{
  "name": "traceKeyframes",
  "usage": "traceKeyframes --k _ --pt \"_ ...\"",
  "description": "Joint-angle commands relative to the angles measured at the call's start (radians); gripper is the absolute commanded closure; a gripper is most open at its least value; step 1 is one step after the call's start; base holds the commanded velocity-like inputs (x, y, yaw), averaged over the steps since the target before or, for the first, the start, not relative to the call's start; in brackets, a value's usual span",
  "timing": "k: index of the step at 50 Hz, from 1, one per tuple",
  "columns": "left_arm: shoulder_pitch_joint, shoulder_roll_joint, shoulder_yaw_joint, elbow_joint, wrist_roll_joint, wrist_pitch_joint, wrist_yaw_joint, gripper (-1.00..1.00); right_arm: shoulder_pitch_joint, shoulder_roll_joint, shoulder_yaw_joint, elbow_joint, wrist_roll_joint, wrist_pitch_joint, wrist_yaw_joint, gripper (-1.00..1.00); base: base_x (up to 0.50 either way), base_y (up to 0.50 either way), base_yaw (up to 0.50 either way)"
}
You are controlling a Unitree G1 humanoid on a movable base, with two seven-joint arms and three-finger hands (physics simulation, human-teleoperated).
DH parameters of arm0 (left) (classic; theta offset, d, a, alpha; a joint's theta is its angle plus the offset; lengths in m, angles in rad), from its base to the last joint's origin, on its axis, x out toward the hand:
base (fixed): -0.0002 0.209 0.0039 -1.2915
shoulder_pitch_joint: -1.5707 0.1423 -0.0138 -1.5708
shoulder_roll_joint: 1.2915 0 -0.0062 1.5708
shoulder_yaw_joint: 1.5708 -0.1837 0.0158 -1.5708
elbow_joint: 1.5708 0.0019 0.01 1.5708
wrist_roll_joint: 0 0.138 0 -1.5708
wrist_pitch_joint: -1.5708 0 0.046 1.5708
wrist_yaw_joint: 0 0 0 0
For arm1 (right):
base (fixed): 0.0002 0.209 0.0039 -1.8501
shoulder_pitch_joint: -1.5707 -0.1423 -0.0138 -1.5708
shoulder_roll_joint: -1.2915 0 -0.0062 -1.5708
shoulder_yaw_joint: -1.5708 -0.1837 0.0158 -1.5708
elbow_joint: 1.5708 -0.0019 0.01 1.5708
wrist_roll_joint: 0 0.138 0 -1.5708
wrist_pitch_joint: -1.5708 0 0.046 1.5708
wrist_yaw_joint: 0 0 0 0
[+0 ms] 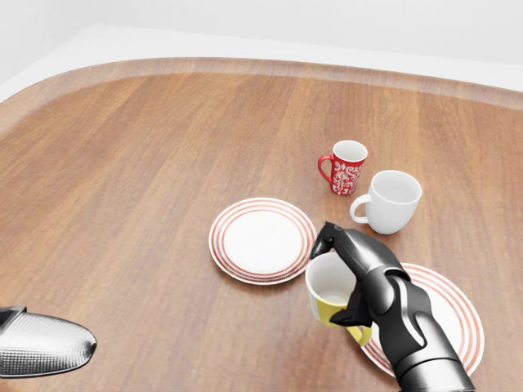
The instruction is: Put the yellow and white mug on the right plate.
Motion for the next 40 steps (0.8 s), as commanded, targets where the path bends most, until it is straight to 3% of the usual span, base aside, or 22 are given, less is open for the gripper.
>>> traceKeyframes --k 1,20,40 --pt "0.002 -0.001 -0.001 0.0 0.005 0.0 -0.004 -1.0 -0.054 -0.072 -0.033 0.147 0.044 -0.048 -0.077 1.0 0.0 0.0 0.0" --pt "0.005 -0.005 -0.009 -0.003 0.013 0.0 -0.006 -1.0 -0.095 -0.158 -0.046 0.31 0.067 -0.109 -0.159 1.0 0.0 0.0 0.0" --pt "0.011 -0.009 -0.018 -0.002 0.029 0.0 -0.015 -1.0 -0.101 -0.239 -0.075 0.346 0.09 -0.12 -0.168 1.0 0.0 0.0 0.0"
